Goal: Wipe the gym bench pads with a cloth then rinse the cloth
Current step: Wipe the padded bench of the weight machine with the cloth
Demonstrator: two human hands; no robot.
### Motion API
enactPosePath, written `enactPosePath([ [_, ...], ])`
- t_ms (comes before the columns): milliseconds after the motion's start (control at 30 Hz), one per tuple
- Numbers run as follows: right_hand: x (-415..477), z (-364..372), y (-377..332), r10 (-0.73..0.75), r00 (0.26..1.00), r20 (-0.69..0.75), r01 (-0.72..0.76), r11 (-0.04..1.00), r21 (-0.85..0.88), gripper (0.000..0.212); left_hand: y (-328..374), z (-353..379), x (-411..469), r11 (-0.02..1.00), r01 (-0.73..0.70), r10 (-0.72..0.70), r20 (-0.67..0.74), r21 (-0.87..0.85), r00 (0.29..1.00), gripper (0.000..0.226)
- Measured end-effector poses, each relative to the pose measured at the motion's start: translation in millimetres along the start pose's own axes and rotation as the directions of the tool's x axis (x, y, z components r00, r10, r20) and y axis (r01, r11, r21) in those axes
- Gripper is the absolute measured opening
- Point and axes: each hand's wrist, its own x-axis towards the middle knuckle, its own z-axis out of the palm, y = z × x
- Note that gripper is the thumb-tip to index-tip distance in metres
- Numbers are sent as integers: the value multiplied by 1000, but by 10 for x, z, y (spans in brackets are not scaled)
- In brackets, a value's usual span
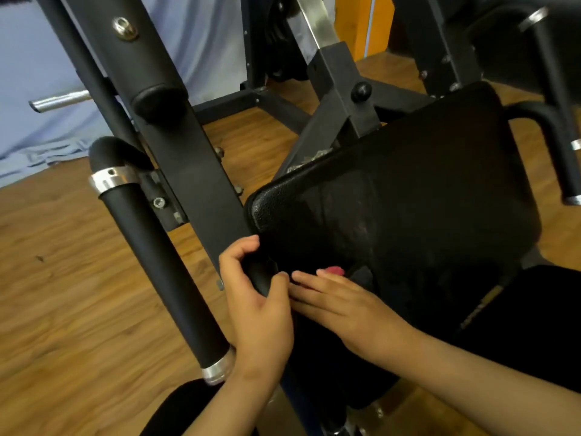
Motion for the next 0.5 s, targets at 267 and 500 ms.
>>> enactPosePath([
  [267, 34, 119, -80, 44, 989, -140, -51, 998, -42, 33, -49, -43, 25, 998, -15, 12, 58, 56, 998, 31],
  [500, -125, 98, -92, 39, 994, -107, -48, 995, -86, 36, -101, -15, 45, 996, -80, 79, 41, 26, 996, 22],
])
